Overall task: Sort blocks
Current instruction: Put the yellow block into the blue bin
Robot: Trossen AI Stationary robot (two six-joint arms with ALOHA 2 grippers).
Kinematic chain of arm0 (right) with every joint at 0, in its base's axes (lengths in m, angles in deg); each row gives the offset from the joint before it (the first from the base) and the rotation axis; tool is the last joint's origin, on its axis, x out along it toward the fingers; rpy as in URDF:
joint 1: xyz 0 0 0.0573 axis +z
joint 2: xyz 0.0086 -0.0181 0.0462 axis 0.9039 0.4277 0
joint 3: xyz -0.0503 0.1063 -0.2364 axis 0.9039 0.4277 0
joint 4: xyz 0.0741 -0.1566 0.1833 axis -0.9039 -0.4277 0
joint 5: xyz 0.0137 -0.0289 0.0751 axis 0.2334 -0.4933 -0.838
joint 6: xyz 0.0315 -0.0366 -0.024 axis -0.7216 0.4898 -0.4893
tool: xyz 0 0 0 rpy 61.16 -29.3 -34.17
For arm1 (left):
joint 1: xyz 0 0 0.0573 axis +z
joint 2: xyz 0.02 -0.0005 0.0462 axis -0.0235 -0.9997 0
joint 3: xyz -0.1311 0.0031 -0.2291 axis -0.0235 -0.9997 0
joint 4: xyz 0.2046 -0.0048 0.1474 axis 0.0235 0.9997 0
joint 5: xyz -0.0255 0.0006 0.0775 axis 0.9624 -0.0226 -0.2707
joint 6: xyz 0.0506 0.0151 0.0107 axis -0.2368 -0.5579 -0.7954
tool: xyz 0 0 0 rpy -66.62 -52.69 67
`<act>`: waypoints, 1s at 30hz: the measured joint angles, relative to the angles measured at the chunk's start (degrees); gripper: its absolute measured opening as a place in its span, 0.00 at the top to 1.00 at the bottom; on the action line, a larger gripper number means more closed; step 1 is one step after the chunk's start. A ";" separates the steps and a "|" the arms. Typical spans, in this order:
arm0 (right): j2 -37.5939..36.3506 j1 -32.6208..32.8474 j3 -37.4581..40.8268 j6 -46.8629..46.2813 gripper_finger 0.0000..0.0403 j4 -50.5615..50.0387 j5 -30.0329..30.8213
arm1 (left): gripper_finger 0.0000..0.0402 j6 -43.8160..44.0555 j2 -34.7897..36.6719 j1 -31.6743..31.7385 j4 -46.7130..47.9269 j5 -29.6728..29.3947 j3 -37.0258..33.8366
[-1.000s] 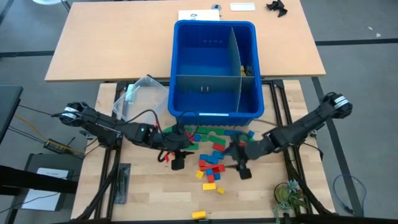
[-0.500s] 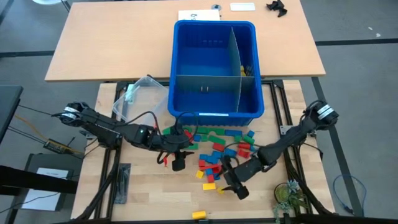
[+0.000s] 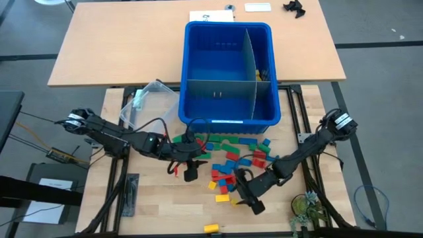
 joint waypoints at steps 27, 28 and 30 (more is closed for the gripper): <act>1.58 5.68 0.09 -0.61 0.43 -10.83 24.61 | 0.56 1.51 0.00 0.00 -4.46 -0.51 0.02; 0.62 5.66 0.09 -1.16 0.43 -12.32 25.81 | 0.56 1.51 0.00 0.00 -4.51 -0.51 0.02; -1.22 5.65 0.09 -2.03 0.43 -15.31 27.18 | 0.56 1.50 0.00 0.01 -4.37 -0.51 0.02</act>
